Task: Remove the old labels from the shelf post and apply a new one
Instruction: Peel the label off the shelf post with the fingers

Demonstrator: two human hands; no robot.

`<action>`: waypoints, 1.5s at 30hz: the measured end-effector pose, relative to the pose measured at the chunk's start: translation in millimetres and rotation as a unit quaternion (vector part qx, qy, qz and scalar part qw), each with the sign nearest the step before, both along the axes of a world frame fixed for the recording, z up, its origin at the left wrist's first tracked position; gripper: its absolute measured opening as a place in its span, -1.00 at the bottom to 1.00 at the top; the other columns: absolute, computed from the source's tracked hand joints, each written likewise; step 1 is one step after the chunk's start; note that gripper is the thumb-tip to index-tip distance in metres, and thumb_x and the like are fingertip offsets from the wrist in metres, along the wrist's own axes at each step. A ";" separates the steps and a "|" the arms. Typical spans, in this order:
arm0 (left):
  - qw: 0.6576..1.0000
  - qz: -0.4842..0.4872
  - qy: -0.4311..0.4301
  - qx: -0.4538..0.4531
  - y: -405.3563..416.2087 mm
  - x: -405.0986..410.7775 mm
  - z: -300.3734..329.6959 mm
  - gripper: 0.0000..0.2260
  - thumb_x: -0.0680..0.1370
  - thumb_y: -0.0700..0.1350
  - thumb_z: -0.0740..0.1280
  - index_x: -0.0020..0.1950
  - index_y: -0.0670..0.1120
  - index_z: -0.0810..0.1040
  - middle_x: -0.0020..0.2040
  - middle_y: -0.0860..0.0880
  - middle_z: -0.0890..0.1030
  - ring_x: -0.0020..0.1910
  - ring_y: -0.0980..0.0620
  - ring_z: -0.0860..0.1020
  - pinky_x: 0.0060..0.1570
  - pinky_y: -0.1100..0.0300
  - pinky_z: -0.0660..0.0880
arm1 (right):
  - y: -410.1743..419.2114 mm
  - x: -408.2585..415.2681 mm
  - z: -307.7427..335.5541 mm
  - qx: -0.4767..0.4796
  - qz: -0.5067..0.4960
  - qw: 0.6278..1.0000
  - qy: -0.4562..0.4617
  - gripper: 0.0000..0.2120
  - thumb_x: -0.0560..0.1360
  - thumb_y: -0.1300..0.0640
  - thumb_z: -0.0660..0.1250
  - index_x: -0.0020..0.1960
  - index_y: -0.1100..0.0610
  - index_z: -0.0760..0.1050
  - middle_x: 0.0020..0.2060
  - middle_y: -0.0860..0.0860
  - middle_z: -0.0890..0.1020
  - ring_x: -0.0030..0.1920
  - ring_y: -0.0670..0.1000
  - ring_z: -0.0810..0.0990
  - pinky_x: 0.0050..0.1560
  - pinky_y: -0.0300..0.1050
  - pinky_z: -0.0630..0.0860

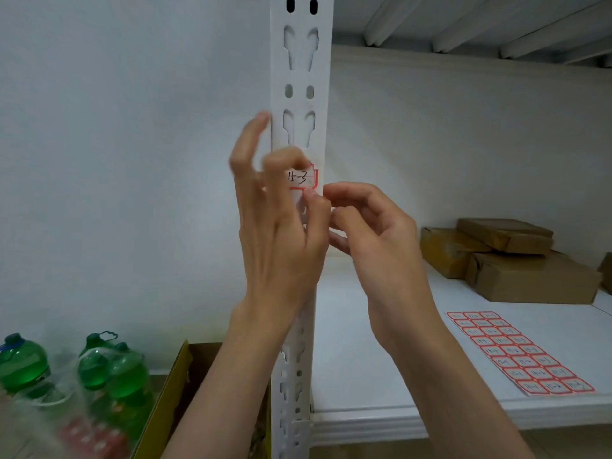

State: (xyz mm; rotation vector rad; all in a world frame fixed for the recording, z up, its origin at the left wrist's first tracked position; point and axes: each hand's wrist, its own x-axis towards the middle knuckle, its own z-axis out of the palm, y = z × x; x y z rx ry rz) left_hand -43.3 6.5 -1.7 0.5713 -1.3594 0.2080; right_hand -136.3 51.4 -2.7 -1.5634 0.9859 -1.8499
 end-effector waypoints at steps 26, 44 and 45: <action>0.966 -0.078 0.087 0.231 20.4 5.7 35.8 -0.71 0.45 -0.10 0.44 0.15 -0.05 0.53 -0.12 0.11 0.61 -0.28 0.29 0.56 -0.36 0.51 0.42 | -5.0 1.6 6.2 -0.003 0.005 1.000 0.010 -0.69 0.65 0.27 0.19 0.01 -0.04 0.64 -0.10 -0.17 0.71 -0.04 -0.13 0.70 -0.12 -0.31 0.63; 0.939 -0.184 0.105 0.271 12.4 2.8 38.8 -0.78 0.56 -0.14 0.29 0.19 -0.10 0.42 -0.25 0.15 0.44 -0.36 0.22 0.49 -0.44 0.48 0.38 | -4.9 2.3 6.1 -0.010 0.001 1.000 0.028 -0.69 0.66 0.28 0.18 0.02 -0.04 0.63 -0.14 -0.24 0.69 -0.05 -0.22 0.69 -0.16 -0.37 0.59; 0.939 -0.185 0.103 0.272 12.3 2.8 39.1 -0.78 0.56 -0.14 0.29 0.19 -0.10 0.42 -0.24 0.14 0.43 -0.36 0.22 0.49 -0.44 0.48 0.38 | -5.2 2.1 6.2 -0.011 0.000 1.000 0.028 -0.69 0.66 0.27 0.18 0.02 -0.05 0.63 -0.14 -0.24 0.69 -0.05 -0.22 0.69 -0.16 -0.38 0.59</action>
